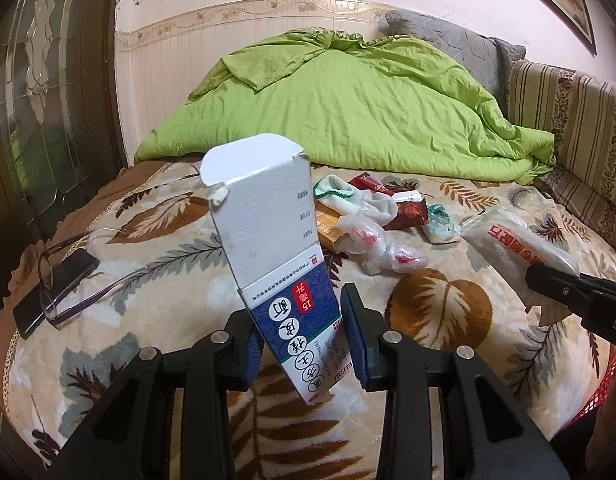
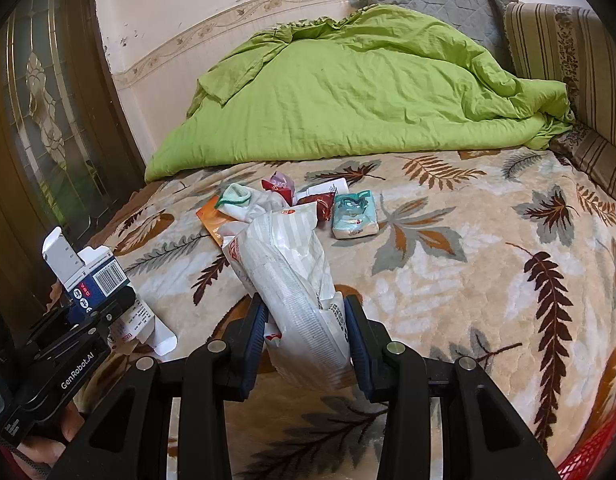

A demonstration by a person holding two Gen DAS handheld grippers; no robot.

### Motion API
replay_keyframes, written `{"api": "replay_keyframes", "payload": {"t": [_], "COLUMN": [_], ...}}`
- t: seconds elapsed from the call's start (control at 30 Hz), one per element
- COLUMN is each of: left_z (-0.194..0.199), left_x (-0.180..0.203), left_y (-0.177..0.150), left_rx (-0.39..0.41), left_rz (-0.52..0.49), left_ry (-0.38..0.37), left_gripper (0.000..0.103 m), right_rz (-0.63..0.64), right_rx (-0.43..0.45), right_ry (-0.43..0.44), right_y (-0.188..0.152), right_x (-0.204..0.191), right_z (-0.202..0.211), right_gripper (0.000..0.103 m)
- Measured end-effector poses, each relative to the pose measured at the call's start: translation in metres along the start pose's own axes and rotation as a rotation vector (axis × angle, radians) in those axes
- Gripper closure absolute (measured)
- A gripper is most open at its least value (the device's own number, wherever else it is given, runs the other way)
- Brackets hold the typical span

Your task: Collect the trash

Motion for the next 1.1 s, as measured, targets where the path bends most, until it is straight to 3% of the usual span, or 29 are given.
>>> {"api": "replay_keyframes", "payload": {"t": [0.4,0.67,0.9,1.1], "left_z": [0.0,0.007,0.008,0.02], "left_x": [0.001,0.015,0.021,0.039], "left_y": [0.0,0.001,0.0,0.005], "left_rx": [0.001,0.033,0.034,0.056], "left_rz": [0.0,-0.023,-0.034,-0.068], "left_ry": [0.0,-0.071,-0.083,-0.139], "left_gripper": [0.068,0.068,0.068,0.069], "right_rz": [0.0,-0.001,-0.001,-0.071], "right_rx": [0.0,-0.001,0.0,0.016], "right_ry": [0.0,0.003,0.005,0.026], "right_y": [0.0,0.0,-0.001,0.001], "right_x": [0.001,0.001,-0.001,0.007], "right_z": [0.0,0.0,0.0,0.016], "right_gripper": [0.061,0.061,0.061,0.061]}}
Point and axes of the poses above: each gripper's, at about its wrist camera, not at the fingertips, and z roughly against the way its jaws point, x to its right, y to its top, the point moved 8 cm from there along -z, roughly the way its jaws point, and after that the axes turned 1 degree about -y, right-handed, at the moved point
